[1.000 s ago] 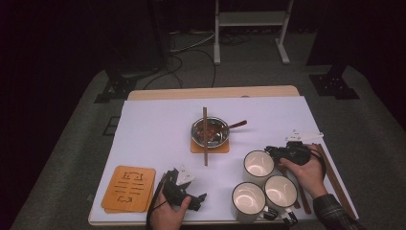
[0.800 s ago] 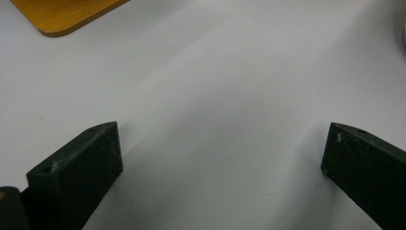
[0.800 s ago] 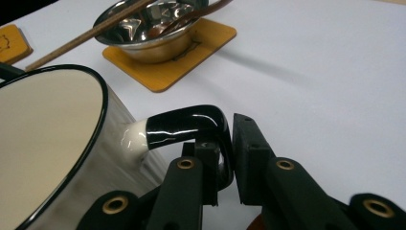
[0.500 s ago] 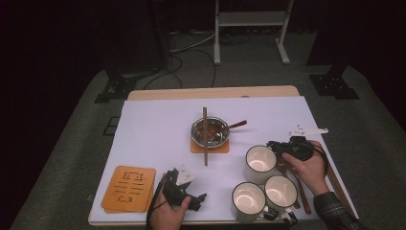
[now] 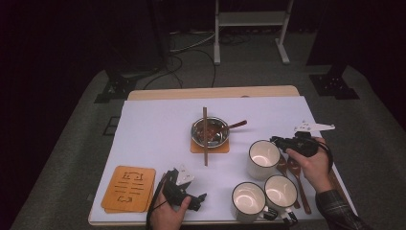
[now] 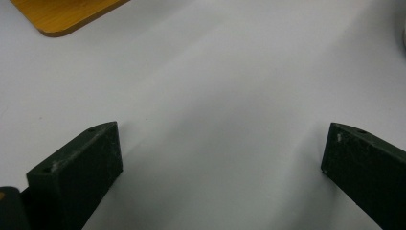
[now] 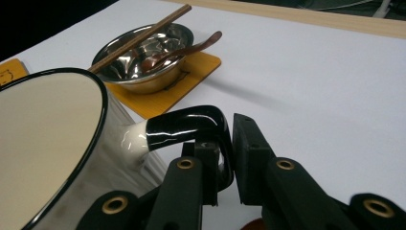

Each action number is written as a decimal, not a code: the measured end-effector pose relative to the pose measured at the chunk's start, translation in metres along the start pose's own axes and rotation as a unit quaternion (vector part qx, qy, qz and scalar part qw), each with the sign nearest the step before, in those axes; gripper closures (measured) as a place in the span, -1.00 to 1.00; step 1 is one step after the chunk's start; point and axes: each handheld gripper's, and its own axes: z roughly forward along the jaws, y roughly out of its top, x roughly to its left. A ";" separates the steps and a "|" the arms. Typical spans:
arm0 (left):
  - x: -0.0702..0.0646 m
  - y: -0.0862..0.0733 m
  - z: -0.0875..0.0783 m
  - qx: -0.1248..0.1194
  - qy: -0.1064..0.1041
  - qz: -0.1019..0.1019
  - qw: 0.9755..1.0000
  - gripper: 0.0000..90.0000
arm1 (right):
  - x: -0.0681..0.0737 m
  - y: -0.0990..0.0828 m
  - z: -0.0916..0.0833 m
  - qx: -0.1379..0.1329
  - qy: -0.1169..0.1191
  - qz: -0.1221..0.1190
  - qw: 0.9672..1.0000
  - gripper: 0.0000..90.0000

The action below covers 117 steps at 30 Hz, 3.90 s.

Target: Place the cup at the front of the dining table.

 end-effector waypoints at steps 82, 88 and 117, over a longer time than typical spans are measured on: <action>0.001 0.000 0.000 0.000 0.000 0.002 1.000 -1.00 | 0.079 0.140 0.069 -0.008 0.051 -0.022 0.998 0.77; 0.001 0.000 -0.001 0.002 0.000 0.004 1.000 -1.00 | 0.089 0.147 0.081 -0.005 0.059 -0.024 0.998 0.77; 0.000 0.000 0.000 0.001 -0.001 0.001 1.000 -1.00 | 0.133 0.162 0.164 0.016 0.095 -0.018 0.995 0.77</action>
